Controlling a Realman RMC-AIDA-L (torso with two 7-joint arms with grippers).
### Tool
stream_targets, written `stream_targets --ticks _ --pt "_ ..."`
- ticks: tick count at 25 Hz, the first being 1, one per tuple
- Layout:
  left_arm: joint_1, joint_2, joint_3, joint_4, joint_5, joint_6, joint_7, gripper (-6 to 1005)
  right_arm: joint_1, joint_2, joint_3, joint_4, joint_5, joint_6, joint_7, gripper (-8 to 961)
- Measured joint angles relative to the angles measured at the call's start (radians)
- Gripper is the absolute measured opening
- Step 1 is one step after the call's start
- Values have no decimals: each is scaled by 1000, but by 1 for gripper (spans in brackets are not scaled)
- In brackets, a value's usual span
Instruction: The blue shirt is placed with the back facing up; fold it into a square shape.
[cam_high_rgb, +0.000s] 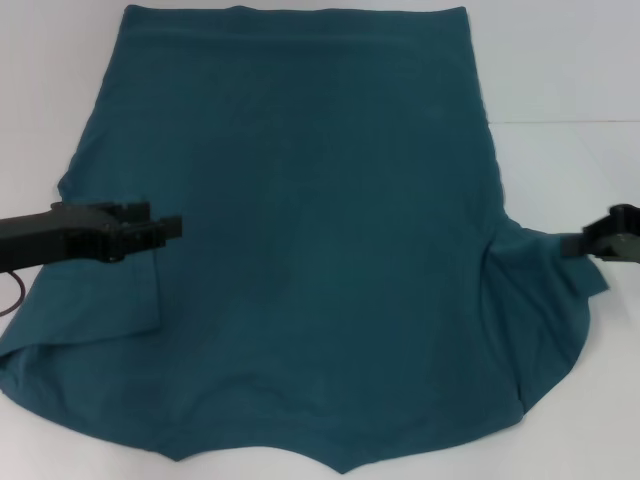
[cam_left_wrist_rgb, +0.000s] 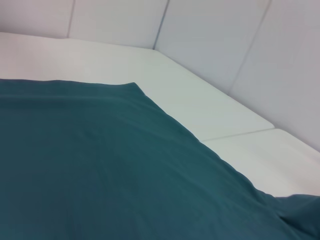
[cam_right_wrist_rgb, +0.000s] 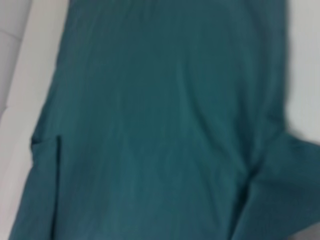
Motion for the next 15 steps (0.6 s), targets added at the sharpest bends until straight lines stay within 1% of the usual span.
stream_targets --ticks 5,15 --pt "0 0 -3 4 -3 -29 -35 580 50 30 -20 1 -4 3 1 40" --pt "9 0 -102 2 -25 -60 -69 579 128 62 -102 5 -5 13 2 40"
